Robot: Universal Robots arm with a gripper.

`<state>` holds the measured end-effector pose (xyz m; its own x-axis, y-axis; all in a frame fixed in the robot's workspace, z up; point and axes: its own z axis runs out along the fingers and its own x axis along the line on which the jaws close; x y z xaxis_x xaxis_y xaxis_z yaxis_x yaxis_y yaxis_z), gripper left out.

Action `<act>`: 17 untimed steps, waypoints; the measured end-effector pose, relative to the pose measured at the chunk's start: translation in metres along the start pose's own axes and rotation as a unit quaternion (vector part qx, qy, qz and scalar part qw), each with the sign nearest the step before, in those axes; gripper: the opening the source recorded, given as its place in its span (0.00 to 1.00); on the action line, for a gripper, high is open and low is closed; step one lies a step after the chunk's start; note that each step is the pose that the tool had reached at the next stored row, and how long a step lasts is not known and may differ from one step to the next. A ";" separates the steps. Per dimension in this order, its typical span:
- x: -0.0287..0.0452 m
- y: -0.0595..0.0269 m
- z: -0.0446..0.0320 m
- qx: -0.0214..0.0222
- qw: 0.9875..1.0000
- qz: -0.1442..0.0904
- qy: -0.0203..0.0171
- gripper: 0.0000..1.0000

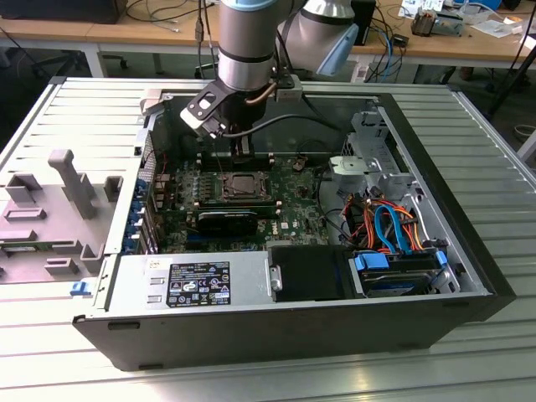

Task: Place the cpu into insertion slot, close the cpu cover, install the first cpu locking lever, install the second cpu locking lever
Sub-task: 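Close the cpu cover, then install the first cpu locking lever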

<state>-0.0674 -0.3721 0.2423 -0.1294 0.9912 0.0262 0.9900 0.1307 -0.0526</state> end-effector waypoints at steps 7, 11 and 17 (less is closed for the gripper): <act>0.0000 0.0000 -0.0002 0.000 1.000 -0.008 0.000 0.11; 0.0000 0.0000 -0.0002 0.001 0.999 -0.042 -0.002 0.11; 0.0000 0.0000 -0.0002 0.002 0.998 -0.056 -0.003 0.11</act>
<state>-0.0674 -0.3721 0.2425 -0.2402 0.9704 0.0262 0.9690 0.2413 -0.0527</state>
